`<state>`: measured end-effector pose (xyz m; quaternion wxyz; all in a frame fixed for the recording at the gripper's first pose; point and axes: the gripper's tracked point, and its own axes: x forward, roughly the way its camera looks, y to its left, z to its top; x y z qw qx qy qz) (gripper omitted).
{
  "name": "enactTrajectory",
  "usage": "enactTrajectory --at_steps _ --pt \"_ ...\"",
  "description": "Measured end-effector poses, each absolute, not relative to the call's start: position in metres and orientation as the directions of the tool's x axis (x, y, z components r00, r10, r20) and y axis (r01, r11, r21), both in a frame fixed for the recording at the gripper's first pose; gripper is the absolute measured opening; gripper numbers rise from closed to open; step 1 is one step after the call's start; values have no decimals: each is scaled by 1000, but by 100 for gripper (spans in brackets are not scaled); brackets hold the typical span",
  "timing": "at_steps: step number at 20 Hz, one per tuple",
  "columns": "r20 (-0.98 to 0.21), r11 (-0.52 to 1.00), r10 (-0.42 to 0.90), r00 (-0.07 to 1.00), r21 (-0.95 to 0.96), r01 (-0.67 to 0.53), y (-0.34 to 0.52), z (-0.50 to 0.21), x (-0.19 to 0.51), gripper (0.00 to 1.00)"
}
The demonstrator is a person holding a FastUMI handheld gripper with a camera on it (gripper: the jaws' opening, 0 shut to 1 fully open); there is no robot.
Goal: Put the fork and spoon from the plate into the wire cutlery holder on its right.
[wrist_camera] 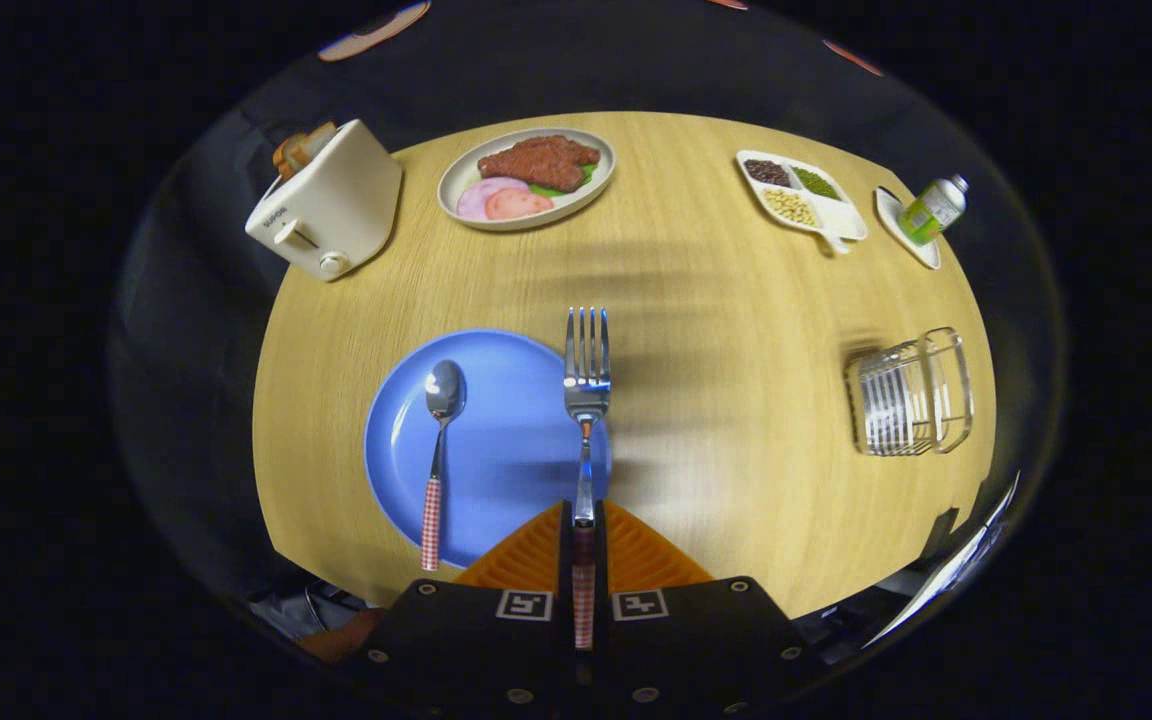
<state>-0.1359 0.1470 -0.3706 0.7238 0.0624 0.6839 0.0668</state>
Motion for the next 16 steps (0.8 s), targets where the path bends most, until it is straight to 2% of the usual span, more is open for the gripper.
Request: enactTrajectory --at_steps 7,11,16 --pt "-990 994 106 97 109 27 7 -332 -119 8" --pt "-997 998 69 35 69 -7 -49 -337 -127 7" --pt "-989 993 77 -129 88 -83 -91 -354 -141 7"
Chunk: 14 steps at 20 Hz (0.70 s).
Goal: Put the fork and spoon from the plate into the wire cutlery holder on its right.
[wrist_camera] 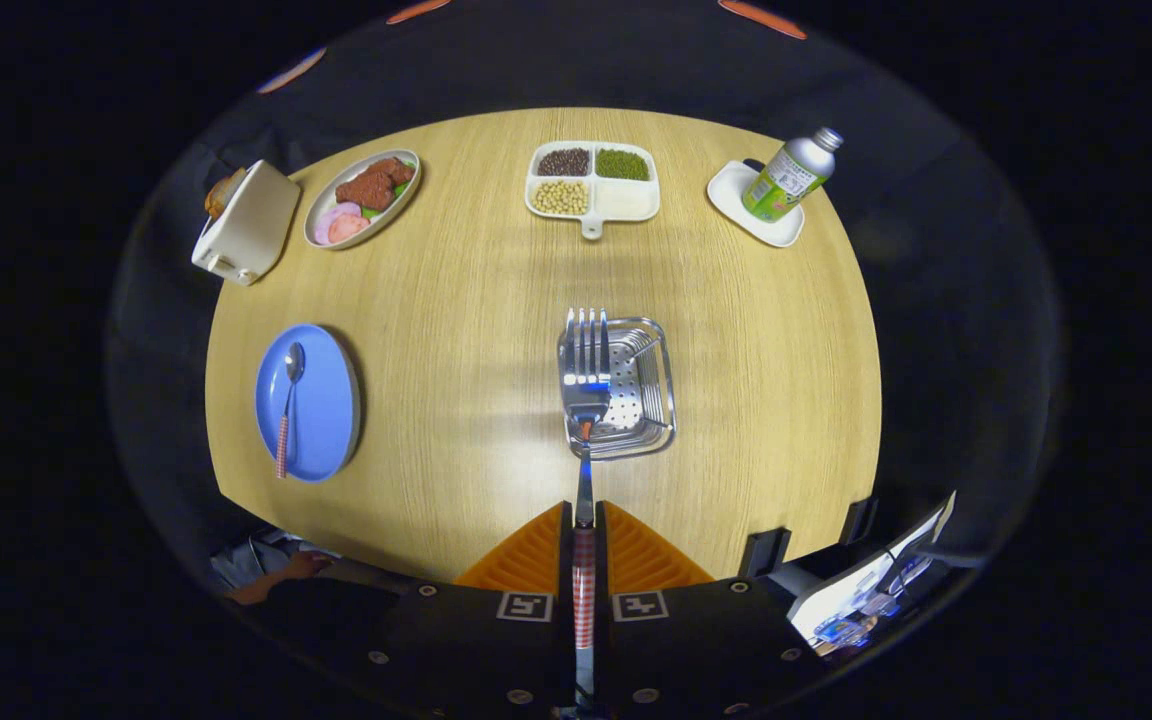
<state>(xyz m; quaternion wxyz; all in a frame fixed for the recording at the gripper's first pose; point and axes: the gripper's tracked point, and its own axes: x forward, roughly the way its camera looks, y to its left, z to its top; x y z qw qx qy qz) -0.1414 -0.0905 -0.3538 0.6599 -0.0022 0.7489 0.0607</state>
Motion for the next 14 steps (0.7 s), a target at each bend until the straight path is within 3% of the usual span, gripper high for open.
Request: enactTrajectory --at_steps 10,14 --pt "-868 955 107 -485 225 -192 -111 -372 -145 7" --pt "-826 937 65 -560 244 -250 -119 -381 -134 7"
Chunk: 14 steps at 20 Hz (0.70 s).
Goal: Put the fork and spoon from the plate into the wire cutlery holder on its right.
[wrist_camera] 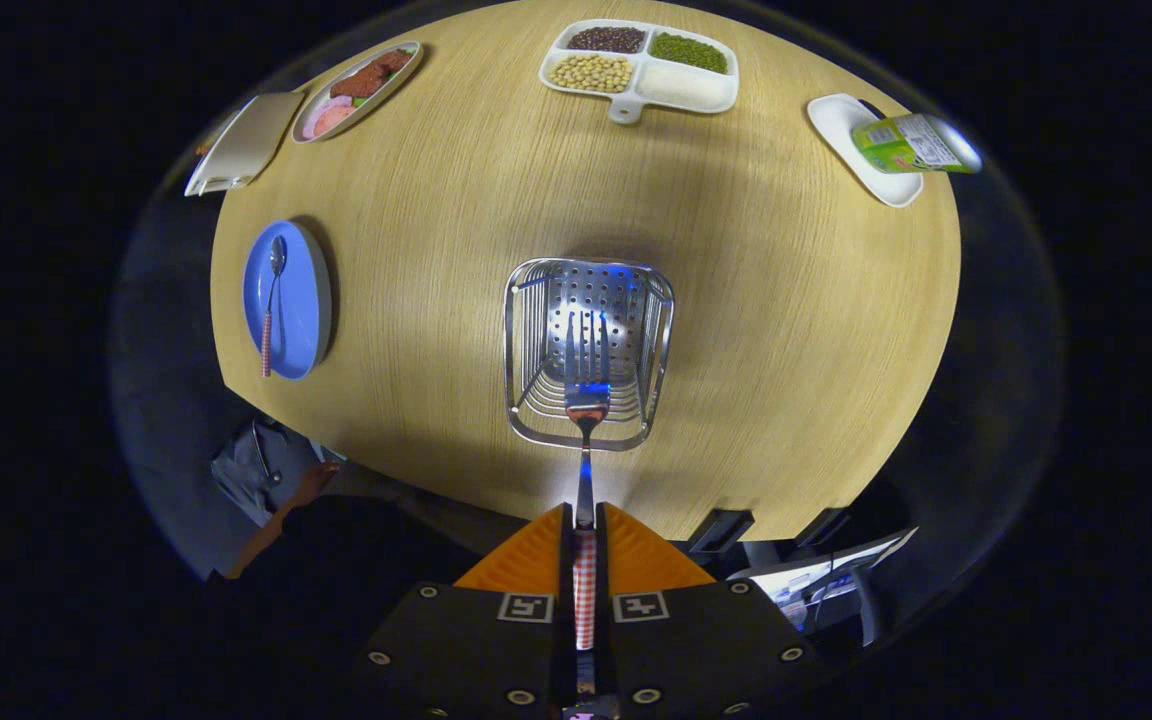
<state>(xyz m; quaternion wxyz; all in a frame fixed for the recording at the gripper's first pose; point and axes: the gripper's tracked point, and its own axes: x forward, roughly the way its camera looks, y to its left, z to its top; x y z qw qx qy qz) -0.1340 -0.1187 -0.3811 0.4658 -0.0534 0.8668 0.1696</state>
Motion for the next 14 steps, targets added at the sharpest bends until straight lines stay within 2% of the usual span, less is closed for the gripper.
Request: enactTrajectory --at_steps 6,9,11,12,14 --pt "-760 934 56 -647 269 -234 -117 -392 -127 9" --pt "-767 933 48 -640 263 -245 -117 -398 -121 9" --pt "-777 934 73 -625 272 -230 -112 -398 -115 23" --pt "-783 934 82 -616 276 -226 -111 -396 -112 38" --pt "-800 938 110 -590 281 -205 -109 -392 -107 49"
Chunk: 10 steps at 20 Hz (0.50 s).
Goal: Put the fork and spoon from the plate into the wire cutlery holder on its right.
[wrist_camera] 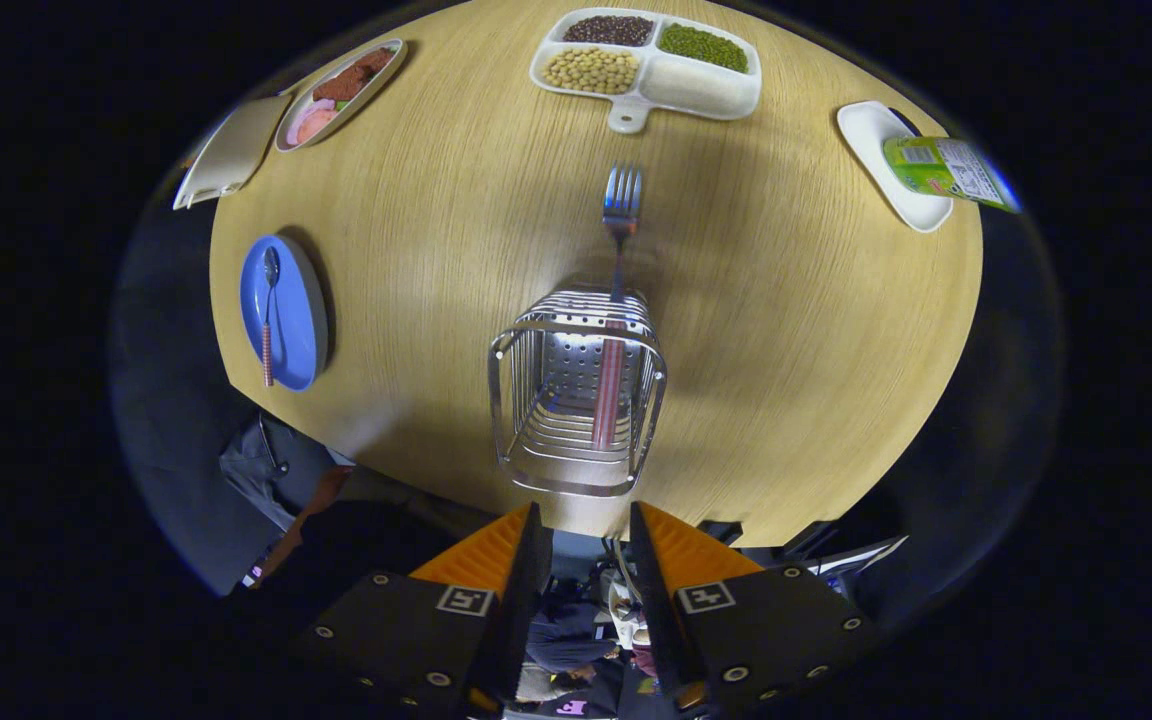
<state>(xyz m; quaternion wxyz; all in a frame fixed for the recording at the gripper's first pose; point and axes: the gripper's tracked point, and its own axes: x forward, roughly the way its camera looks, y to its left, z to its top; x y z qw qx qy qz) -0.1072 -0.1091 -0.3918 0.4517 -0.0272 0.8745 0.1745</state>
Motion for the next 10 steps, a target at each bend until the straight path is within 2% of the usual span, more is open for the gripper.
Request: enactTrajectory --at_steps 3,5,7,10 --pt "-844 936 163 -512 297 -191 -103 -384 -94 59" --pt "-869 935 200 -453 308 -177 -99 -377 -87 60" --pt "-900 937 238 -365 312 -159 -96 -371 -78 61" --pt "-948 946 251 -196 283 -156 -92 -359 -62 67"
